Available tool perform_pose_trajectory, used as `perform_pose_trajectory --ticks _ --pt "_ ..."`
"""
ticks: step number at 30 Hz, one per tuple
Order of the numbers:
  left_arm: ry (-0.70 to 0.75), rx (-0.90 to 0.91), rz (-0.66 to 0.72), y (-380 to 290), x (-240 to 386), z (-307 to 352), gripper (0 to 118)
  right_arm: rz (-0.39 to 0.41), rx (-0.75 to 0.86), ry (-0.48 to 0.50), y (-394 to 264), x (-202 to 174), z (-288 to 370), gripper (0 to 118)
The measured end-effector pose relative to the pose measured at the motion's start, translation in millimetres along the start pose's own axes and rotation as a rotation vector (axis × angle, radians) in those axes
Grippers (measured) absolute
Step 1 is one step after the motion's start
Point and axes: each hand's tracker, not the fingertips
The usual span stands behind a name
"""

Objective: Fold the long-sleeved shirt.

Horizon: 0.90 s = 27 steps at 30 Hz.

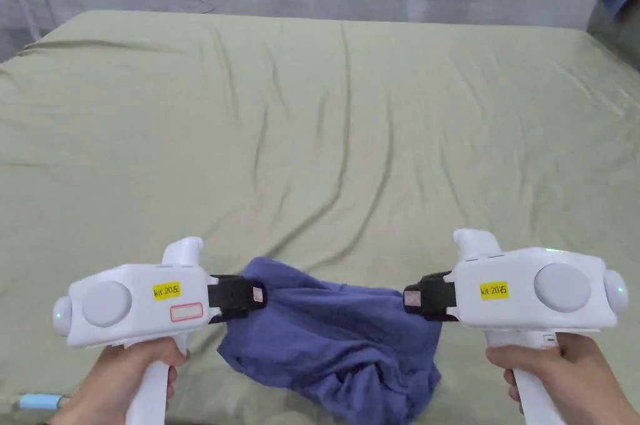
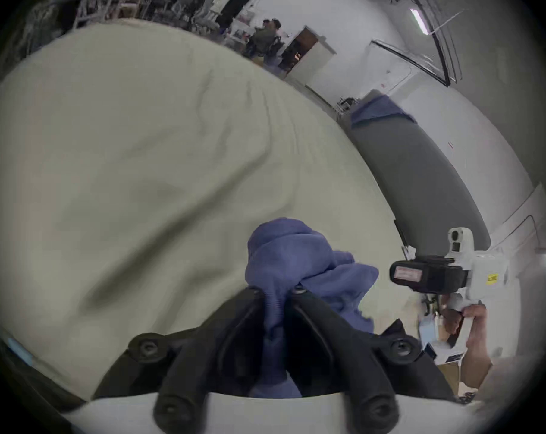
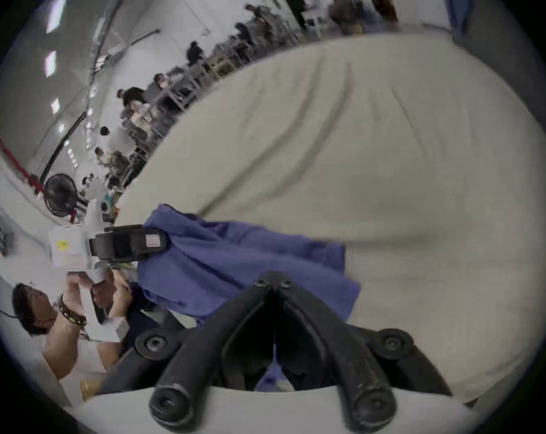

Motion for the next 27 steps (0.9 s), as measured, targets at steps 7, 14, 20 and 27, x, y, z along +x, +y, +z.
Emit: perform_pose_trajectory --ticks 7,14,20,27 --pt "0.484 0.086 -0.129 66 -118 128 4 0.300 0.158 0.035 45 -158 -77 0" --pt "0.993 -0.053 -0.208 109 -255 187 4 0.340 0.119 0.174 64 -266 -175 0" --pt "0.962 0.031 -0.089 106 -282 187 53 0.419 0.113 0.137 60 -293 -219 0" --pt "1.099 0.140 -0.142 105 -239 197 108 0.406 0.152 0.137 63 -271 -193 0"
